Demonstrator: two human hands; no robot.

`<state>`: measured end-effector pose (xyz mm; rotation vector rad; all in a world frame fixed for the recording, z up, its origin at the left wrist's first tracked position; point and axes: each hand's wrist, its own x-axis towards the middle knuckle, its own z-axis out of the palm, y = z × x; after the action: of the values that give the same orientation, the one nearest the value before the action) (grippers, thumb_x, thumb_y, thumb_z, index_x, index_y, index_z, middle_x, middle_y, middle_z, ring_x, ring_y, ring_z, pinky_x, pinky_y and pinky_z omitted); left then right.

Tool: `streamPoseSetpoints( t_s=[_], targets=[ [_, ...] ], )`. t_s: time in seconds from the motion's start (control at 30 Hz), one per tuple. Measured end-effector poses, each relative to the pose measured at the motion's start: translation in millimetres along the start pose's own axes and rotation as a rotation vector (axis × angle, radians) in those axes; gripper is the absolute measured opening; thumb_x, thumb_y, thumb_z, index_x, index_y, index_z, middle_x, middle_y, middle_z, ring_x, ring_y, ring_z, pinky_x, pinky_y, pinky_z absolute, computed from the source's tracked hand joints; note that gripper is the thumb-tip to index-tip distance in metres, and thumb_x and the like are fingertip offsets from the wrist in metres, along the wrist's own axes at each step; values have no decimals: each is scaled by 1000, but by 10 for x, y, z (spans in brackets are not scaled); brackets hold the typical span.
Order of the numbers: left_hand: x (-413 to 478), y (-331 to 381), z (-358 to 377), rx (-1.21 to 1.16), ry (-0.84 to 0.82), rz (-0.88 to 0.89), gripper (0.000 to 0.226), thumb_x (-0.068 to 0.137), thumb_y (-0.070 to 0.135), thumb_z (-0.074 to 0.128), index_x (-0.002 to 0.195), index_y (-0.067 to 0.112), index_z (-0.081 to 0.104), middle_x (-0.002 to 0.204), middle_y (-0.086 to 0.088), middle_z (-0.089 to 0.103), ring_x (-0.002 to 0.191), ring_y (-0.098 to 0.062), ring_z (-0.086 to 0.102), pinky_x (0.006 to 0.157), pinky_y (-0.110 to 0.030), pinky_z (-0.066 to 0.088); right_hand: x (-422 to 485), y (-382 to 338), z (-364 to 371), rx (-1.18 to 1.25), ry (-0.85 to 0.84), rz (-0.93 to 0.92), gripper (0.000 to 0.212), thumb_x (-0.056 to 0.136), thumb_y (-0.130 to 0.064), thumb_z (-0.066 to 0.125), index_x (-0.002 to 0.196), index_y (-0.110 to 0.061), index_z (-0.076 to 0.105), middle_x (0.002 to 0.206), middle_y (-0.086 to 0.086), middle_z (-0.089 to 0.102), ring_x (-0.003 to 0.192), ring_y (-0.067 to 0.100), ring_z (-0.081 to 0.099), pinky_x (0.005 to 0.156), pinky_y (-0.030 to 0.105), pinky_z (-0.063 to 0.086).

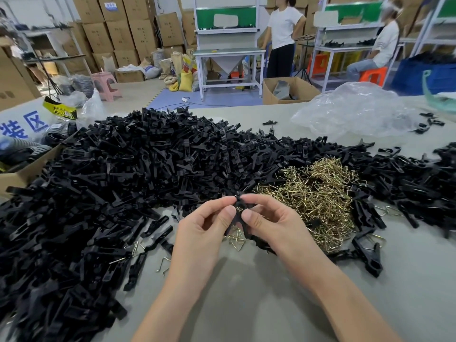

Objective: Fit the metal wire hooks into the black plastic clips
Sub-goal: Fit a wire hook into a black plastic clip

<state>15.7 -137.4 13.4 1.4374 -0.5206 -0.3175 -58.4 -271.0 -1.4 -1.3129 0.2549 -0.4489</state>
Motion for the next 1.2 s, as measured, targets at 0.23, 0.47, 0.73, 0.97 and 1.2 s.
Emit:
streamPoseSetpoints(
  t_s=[0.23,0.47,0.73,0.97,1.2],
  targets=[
    [42,-33,-19,-4,38,-12,20,96,20,65,114,22,58,89,4,77,79,-3,71,60,-11,50,-12,-25,-13,-65,-65,-52,22,81,-25,73,103,-23,76,95,0,75,91,13,72,80,22,56],
    [33,-281,-104,987,-98,298,20,99,39,51,115,37,62,107,23,58,105,-2,48,93,-23,40,87,-37,-147,126,234,-126,28,76,-25,71,104,-18,69,99,4,73,91,14,69,80,24,57],
    [45,-282,-71,1108,-190,300,15,97,47,55,103,33,57,104,19,57,104,-12,45,94,-31,37,122,-3,-124,194,264,-111,31,74,-25,72,103,-15,67,97,1,75,87,11,70,73,20,56],
    [39,-277,-75,914,-138,271,14,95,41,63,86,33,56,96,20,54,98,1,41,86,-17,34,114,-14,-109,270,255,-87,31,76,-22,71,105,-12,66,93,2,74,86,15,70,72,21,56],
    [32,-130,-42,369,-3,57,16,96,35,62,82,27,62,71,11,66,62,-3,56,59,-12,42,57,-72,-44,420,73,64,27,81,-15,67,106,-7,64,98,13,74,88,22,73,81,31,61]
  ],
)
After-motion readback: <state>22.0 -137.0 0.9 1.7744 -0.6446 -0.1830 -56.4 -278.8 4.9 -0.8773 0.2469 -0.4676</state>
